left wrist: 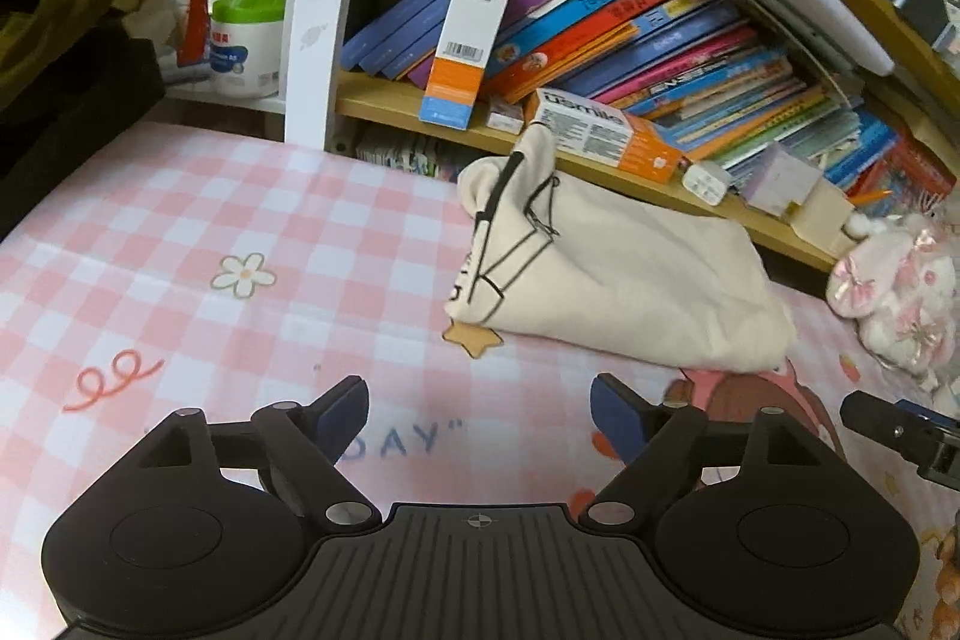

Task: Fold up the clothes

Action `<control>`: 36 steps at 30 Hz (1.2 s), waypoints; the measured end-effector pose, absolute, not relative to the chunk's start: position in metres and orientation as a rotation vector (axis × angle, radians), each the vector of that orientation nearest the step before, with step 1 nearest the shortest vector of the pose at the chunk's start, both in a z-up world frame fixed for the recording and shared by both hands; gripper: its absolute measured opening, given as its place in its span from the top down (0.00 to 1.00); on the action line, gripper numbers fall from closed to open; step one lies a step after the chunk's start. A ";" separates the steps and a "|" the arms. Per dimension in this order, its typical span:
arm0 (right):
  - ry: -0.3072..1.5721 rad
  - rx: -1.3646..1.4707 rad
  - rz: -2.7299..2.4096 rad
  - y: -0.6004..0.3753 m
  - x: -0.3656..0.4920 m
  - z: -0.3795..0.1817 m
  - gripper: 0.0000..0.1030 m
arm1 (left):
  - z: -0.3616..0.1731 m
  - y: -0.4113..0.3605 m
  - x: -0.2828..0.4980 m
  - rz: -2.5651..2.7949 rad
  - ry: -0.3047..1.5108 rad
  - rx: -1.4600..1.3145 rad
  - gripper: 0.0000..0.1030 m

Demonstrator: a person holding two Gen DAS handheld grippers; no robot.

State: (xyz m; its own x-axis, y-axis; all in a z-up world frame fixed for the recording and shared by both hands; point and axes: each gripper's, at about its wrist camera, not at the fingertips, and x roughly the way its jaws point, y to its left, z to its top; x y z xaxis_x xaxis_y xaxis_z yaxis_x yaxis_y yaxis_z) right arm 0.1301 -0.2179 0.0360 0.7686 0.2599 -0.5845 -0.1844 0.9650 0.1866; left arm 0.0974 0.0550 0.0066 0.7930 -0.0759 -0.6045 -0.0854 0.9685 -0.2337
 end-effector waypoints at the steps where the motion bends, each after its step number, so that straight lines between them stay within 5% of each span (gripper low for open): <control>1: 0.648 0.121 0.241 -0.218 0.125 0.038 0.01 | 0.008 0.052 0.092 0.009 0.649 -0.252 0.17; 5: 0.641 0.110 0.238 -0.216 0.103 0.043 0.00 | 0.012 0.040 0.071 0.028 0.596 -0.217 0.07; 14: 0.638 0.072 0.223 -0.211 0.073 0.043 0.00 | 0.014 0.031 0.046 0.053 0.562 -0.207 0.02; 36: 0.619 0.044 0.192 -0.205 0.051 0.053 0.00 | 0.024 0.015 0.027 0.069 0.569 -0.139 0.00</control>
